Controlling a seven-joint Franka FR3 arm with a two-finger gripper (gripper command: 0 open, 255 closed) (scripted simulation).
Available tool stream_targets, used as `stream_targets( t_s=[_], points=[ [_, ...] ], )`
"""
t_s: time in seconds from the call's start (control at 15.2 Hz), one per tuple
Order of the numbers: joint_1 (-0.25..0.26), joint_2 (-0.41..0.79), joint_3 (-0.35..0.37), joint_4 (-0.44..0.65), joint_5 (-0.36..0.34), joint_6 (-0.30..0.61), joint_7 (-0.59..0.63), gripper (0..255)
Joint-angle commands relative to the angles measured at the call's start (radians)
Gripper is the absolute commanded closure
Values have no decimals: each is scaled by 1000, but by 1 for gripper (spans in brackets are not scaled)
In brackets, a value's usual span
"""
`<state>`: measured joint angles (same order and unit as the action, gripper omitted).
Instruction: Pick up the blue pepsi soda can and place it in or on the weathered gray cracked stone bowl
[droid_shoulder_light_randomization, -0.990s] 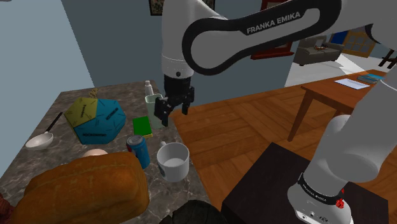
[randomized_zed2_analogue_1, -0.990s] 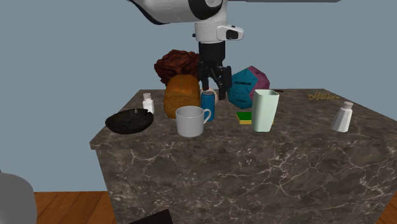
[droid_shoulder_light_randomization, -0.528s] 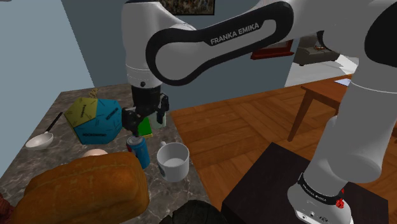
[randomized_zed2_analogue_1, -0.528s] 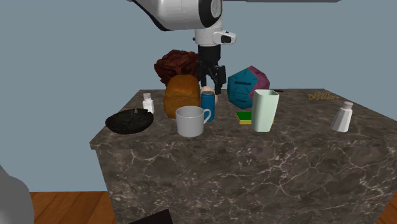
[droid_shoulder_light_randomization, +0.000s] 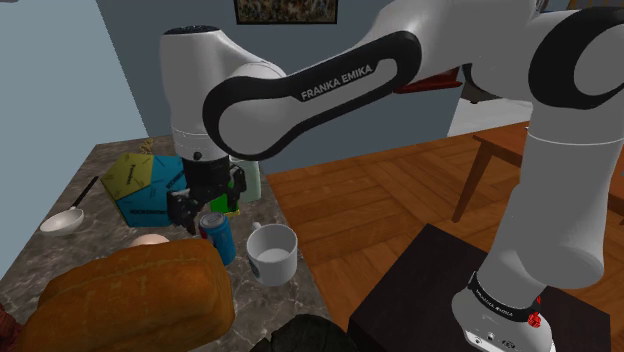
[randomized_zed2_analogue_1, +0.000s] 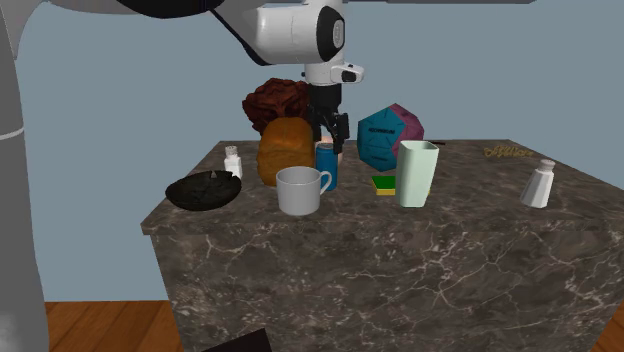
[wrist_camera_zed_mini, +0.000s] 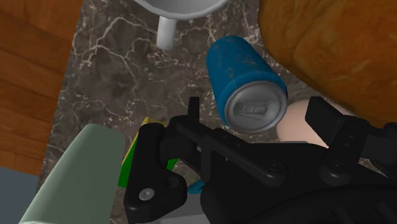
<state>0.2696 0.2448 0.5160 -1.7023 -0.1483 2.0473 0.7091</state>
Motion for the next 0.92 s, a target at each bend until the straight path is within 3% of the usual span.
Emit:
stream_targets(
  t_s=[0.0, 0.59, 0.66, 0.86],
  points=[
    [3, 13, -2, -11, -9, 23, 6, 0],
    [5, 22, -4, -20, -14, 40, 10, 0],
    [5, 22, -4, -20, -14, 40, 10, 255],
    [5, 22, -4, -20, -14, 40, 10, 255]
  ],
)
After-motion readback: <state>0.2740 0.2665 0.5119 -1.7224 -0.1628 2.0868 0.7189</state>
